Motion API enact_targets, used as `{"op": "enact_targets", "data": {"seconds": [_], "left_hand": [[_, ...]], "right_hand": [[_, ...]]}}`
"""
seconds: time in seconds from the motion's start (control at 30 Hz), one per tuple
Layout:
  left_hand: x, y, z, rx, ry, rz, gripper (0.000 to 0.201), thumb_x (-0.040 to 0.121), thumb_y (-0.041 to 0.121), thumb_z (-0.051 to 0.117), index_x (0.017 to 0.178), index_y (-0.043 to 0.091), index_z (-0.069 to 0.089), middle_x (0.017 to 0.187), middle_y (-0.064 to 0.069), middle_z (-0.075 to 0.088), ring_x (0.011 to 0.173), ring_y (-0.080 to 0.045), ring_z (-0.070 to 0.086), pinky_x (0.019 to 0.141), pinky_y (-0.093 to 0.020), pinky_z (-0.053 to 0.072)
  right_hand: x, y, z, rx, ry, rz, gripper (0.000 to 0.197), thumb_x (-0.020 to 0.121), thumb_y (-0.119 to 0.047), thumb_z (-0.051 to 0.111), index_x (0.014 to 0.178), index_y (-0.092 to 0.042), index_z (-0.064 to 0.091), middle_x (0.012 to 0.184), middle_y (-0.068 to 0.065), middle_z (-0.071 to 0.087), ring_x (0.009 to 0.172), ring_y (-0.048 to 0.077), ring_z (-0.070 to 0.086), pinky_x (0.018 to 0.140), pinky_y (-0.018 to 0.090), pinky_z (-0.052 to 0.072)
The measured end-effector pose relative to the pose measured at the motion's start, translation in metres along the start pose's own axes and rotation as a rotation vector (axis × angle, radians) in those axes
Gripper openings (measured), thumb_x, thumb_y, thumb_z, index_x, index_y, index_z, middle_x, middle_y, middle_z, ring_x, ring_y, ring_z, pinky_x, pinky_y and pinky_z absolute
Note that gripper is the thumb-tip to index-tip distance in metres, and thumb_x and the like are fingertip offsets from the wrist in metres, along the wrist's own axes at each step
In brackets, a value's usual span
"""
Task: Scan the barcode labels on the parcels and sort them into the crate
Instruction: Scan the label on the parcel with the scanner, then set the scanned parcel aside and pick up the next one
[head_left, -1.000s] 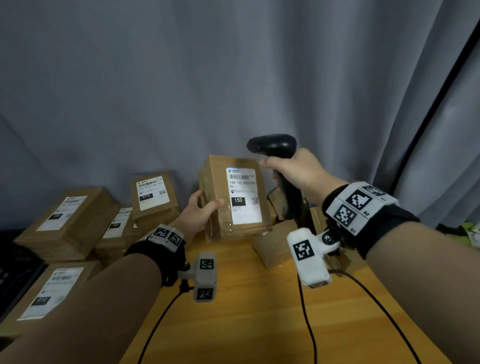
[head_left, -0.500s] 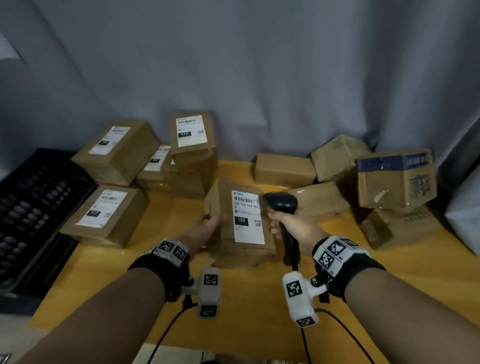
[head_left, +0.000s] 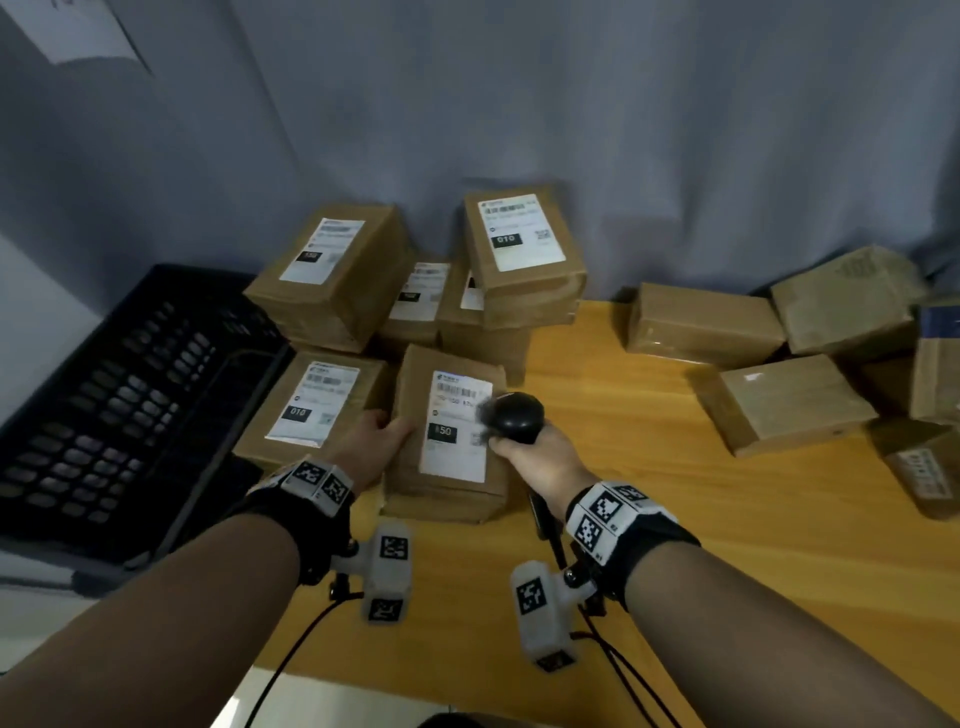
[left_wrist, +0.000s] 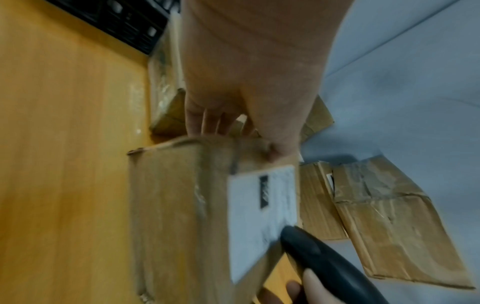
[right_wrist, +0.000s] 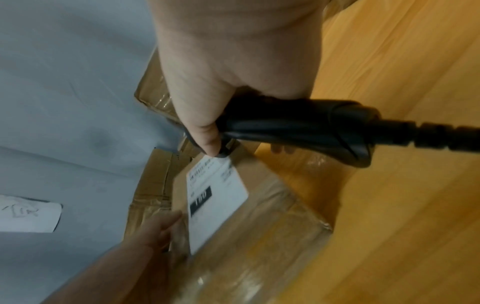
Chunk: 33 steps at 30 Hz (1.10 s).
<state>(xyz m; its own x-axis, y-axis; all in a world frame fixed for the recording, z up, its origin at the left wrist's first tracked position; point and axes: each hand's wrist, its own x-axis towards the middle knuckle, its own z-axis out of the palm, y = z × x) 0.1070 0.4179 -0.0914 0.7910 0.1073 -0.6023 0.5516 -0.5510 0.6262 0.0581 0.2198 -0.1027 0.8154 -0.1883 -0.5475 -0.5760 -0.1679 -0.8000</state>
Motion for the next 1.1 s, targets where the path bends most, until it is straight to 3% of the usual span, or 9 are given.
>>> {"op": "enact_targets", "data": {"seconds": [0.13, 0.27, 0.37, 0.5, 0.67, 0.8, 0.93, 1.0, 1.1], "left_hand": [[0.014, 0.012, -0.012, 0.23, -0.009, 0.134, 0.064, 0.089, 0.025, 0.062, 0.144, 0.007, 0.034, 0.137, -0.015, 0.05, 0.122, -0.034, 0.05, 0.102, -0.043, 0.043], [0.028, 0.022, -0.019, 0.497, 0.015, 0.289, 0.053, 0.086, 0.01, 0.058, 0.137, 0.009, 0.044, 0.134, -0.021, 0.046, 0.111, -0.039, 0.056, 0.091, -0.047, 0.051], [0.037, 0.023, -0.027, 0.595, 0.012, 0.289, 0.051, 0.086, 0.012, 0.056, 0.136, 0.014, 0.047, 0.14, -0.02, 0.033, 0.114, -0.041, 0.051, 0.094, -0.048, 0.05], [0.045, 0.023, -0.034, 0.591, -0.016, 0.271, 0.045, 0.088, 0.013, 0.054, 0.133, 0.012, 0.05, 0.134, -0.017, 0.037, 0.116, -0.037, 0.049, 0.095, -0.047, 0.049], [0.048, 0.032, -0.035, 0.507, 0.047, 0.352, 0.014, 0.084, 0.02, 0.058, 0.096, 0.016, 0.062, 0.115, -0.011, 0.062, 0.109, -0.029, 0.057, 0.094, -0.041, 0.049], [0.032, 0.058, -0.025, 0.392, 0.006, 0.42, 0.024, 0.093, 0.018, 0.055, 0.115, 0.014, 0.062, 0.116, -0.006, 0.058, 0.103, -0.023, 0.058, 0.086, -0.034, 0.05], [0.012, 0.084, 0.003, 0.343, -0.098, 0.534, 0.013, 0.096, 0.014, 0.05, 0.092, 0.016, 0.062, 0.091, -0.006, 0.058, 0.079, -0.017, 0.053, 0.068, -0.029, 0.046], [0.001, 0.095, 0.022, 0.336, -0.154, 0.582, 0.012, 0.096, 0.015, 0.05, 0.099, 0.017, 0.061, 0.095, -0.001, 0.059, 0.086, -0.013, 0.053, 0.072, -0.023, 0.043], [-0.011, 0.111, 0.055, 0.299, -0.213, 0.608, 0.017, 0.094, 0.018, 0.054, 0.109, 0.016, 0.062, 0.107, -0.001, 0.063, 0.1, -0.015, 0.058, 0.084, -0.026, 0.045]], "right_hand": [[0.013, -0.007, 0.018, 0.087, -0.011, 0.006, 0.037, 0.081, -0.03, 0.075, 0.114, -0.02, 0.063, 0.104, 0.005, 0.069, 0.101, 0.023, 0.062, 0.092, 0.037, 0.049], [0.021, -0.019, 0.03, 0.128, -0.023, -0.026, 0.021, 0.083, -0.025, 0.074, 0.103, -0.02, 0.067, 0.092, 0.001, 0.069, 0.094, 0.02, 0.061, 0.081, 0.03, 0.045], [0.026, -0.027, 0.039, 0.156, -0.032, -0.036, 0.016, 0.085, -0.02, 0.073, 0.099, -0.021, 0.066, 0.09, 0.0, 0.068, 0.093, 0.018, 0.061, 0.078, 0.027, 0.042], [0.031, -0.029, 0.046, 0.124, -0.027, -0.059, 0.014, 0.084, -0.018, 0.074, 0.086, -0.028, 0.063, 0.101, 0.005, 0.071, 0.1, 0.02, 0.062, 0.088, 0.031, 0.048], [0.032, -0.031, 0.032, 0.036, -0.006, -0.071, 0.024, 0.085, -0.024, 0.071, 0.106, -0.015, 0.064, 0.082, 0.003, 0.067, 0.076, 0.02, 0.063, 0.071, 0.031, 0.049], [0.025, -0.036, 0.002, 0.022, 0.05, -0.061, 0.025, 0.088, -0.026, 0.069, 0.106, -0.009, 0.062, 0.074, 0.002, 0.062, 0.057, 0.018, 0.06, 0.054, 0.027, 0.048], [0.009, -0.035, -0.041, 0.02, 0.085, -0.086, 0.018, 0.089, -0.024, 0.067, 0.1, -0.012, 0.061, 0.076, 0.006, 0.061, 0.061, 0.021, 0.059, 0.058, 0.03, 0.049], [0.0, -0.029, -0.064, 0.007, 0.119, -0.095, 0.02, 0.089, -0.022, 0.067, 0.105, -0.011, 0.061, 0.079, 0.007, 0.061, 0.064, 0.021, 0.059, 0.059, 0.029, 0.05], [-0.015, -0.016, -0.104, -0.056, 0.204, -0.13, 0.016, 0.088, -0.021, 0.067, 0.101, -0.013, 0.06, 0.08, 0.007, 0.063, 0.067, 0.02, 0.062, 0.063, 0.031, 0.051]]}}
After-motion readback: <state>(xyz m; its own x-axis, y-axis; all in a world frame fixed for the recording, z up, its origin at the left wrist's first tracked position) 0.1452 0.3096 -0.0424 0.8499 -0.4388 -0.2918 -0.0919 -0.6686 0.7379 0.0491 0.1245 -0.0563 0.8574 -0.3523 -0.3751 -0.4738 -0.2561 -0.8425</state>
